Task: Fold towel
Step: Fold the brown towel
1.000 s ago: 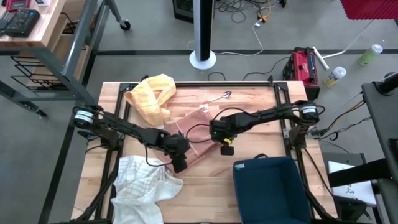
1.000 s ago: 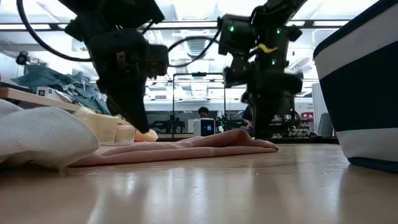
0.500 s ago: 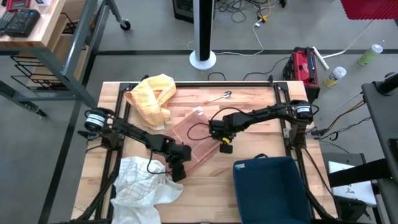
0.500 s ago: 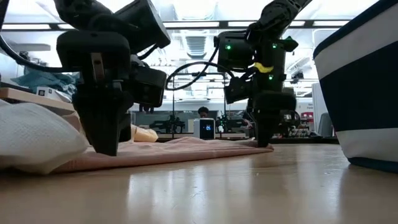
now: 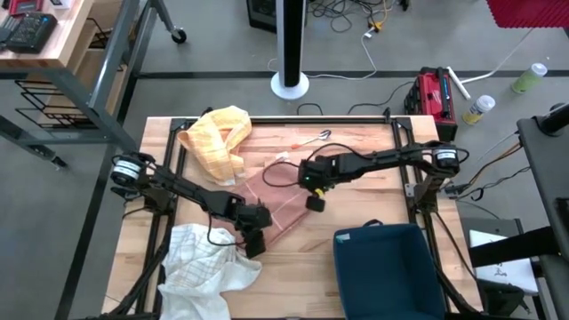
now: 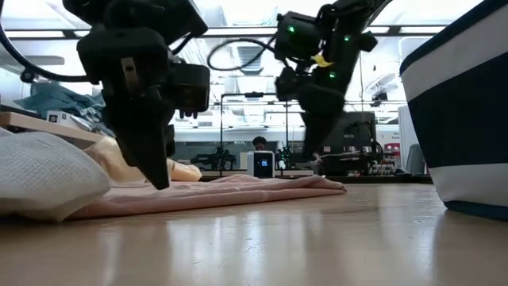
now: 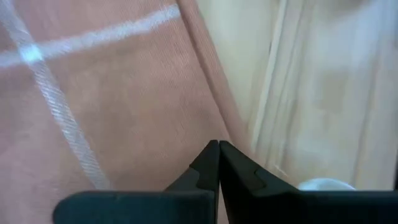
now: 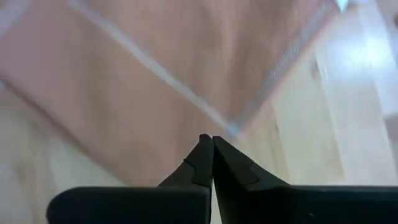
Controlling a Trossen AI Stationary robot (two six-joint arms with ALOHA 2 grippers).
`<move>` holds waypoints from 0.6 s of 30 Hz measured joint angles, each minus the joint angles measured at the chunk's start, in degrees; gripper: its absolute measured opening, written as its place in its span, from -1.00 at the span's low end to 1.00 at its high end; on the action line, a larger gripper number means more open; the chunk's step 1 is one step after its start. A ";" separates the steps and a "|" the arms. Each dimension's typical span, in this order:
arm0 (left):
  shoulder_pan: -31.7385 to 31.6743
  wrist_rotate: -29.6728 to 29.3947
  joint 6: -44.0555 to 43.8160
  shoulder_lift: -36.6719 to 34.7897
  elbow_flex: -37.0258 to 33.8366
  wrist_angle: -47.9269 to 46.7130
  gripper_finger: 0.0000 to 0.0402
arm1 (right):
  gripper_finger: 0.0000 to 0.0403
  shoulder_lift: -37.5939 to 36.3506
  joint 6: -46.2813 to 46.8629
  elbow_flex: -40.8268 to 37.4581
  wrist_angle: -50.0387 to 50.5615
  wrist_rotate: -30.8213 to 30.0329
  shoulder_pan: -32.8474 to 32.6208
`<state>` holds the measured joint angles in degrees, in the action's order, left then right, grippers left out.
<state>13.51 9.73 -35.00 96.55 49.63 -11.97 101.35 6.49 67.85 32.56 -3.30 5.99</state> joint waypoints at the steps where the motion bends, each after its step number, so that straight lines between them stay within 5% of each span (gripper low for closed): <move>1: -0.01 -0.65 0.00 -0.02 0.00 0.02 -1.00 | -1.00 0.46 0.33 0.00 -1.69 0.34 -0.06; 18: 0.27 -1.62 -1.08 0.11 -2.10 -2.89 -1.00 | -1.00 7.50 4.21 0.10 2.70 -1.89 0.21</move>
<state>13.78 8.10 -36.08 96.67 47.53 -14.86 108.86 10.70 67.95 35.26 -5.19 6.20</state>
